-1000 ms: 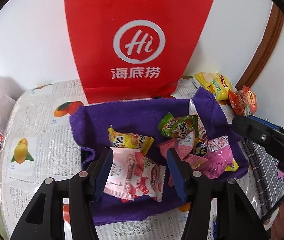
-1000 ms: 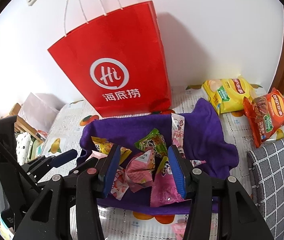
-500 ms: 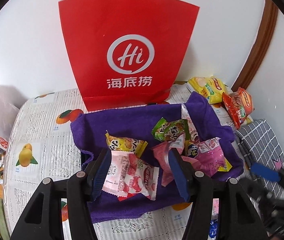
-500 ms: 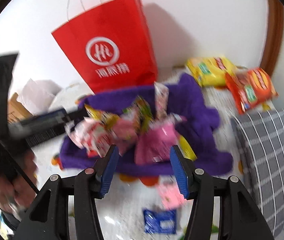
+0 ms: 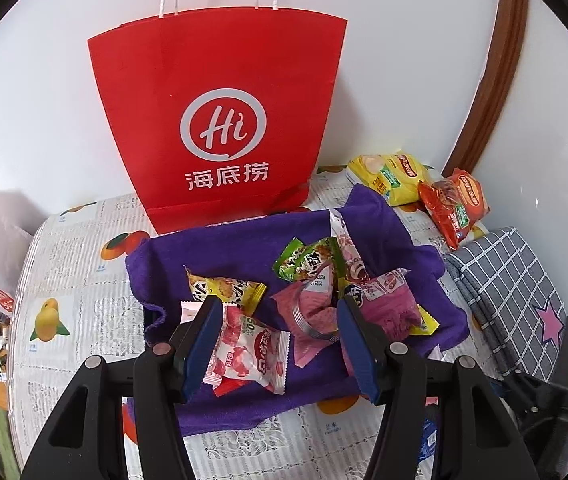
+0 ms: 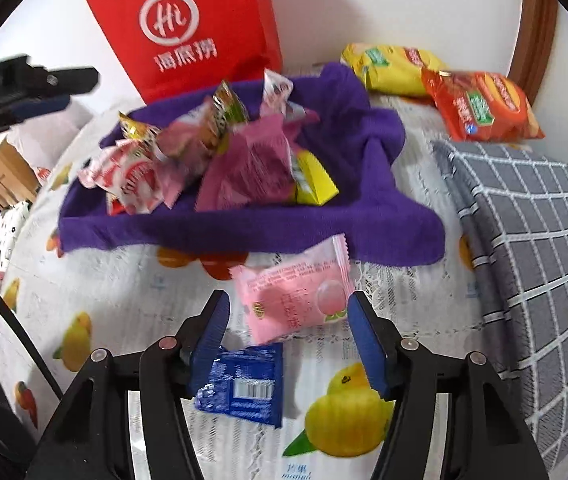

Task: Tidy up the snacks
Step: 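Move the right tool to the pink peach packet on the sheet and grasp it, then grasp the small blue packet with the left tool while the right tool holds the peach packet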

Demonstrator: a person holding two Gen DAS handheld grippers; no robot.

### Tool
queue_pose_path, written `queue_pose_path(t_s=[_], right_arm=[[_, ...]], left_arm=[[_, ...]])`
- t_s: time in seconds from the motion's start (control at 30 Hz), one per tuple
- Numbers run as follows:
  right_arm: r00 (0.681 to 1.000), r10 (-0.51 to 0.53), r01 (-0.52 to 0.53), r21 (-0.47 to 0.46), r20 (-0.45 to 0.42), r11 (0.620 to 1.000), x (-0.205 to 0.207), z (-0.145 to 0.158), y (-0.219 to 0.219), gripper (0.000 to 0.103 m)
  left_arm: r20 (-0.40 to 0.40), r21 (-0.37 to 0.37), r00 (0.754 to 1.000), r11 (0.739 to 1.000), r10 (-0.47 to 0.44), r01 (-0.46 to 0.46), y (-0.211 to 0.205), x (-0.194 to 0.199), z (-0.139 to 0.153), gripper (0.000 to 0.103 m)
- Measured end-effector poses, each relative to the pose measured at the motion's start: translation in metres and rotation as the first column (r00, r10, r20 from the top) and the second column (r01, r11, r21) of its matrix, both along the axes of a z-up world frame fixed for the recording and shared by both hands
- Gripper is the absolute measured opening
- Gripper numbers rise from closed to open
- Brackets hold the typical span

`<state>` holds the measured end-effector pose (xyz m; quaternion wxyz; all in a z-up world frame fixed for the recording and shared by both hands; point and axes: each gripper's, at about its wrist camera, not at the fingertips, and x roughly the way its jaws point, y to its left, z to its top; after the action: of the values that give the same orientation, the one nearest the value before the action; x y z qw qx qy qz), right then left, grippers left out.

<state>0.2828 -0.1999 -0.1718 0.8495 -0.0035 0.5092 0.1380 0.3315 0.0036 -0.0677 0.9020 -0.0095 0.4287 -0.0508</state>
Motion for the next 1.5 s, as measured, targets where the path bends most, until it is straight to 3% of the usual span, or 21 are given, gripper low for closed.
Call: queue_pose_path(t_s=[0.17,0.23,0.47,0.73,1.23,1.5], right_arm=[[1.000,-0.003,0.003,-0.012,-0.027,1.000,0.008,-0.021,-0.002,0.063],[0.999,0.001,-0.002,-0.012,-0.039,1.000,0.011,-0.027,0.000,0.071],[0.999,0.033,-0.030,-0.120,0.024,0.992,0.011,-0.034,0.017,0.079],[0.998,0.008,-0.001,-0.111,0.056,0.994,0.008,-0.028,0.011,0.055],[0.994,-0.022,0.032,-0.092,0.108,0.995,0.002,-0.029,0.005,0.049],[0.988,-0.120,0.123,-0.029,0.095,0.992,-0.022,0.001,-0.027,0.048]], left_arm=[[-0.004,0.001,1.000,1.000,0.005,-0.005,0.001,0.001,-0.002,0.057],[-0.006,0.000,1.000,1.000,0.007,-0.007,0.002,0.001,-0.002,0.057],[-0.013,0.003,1.000,1.000,0.001,-0.001,0.002,0.001,-0.003,0.057],[-0.007,-0.006,1.000,1.000,0.005,-0.005,0.002,-0.002,0.001,0.057],[0.019,-0.018,0.999,0.999,-0.031,0.031,-0.001,-0.017,0.019,0.057],[0.051,-0.030,0.996,0.997,-0.073,0.074,-0.008,-0.031,0.032,0.057]])
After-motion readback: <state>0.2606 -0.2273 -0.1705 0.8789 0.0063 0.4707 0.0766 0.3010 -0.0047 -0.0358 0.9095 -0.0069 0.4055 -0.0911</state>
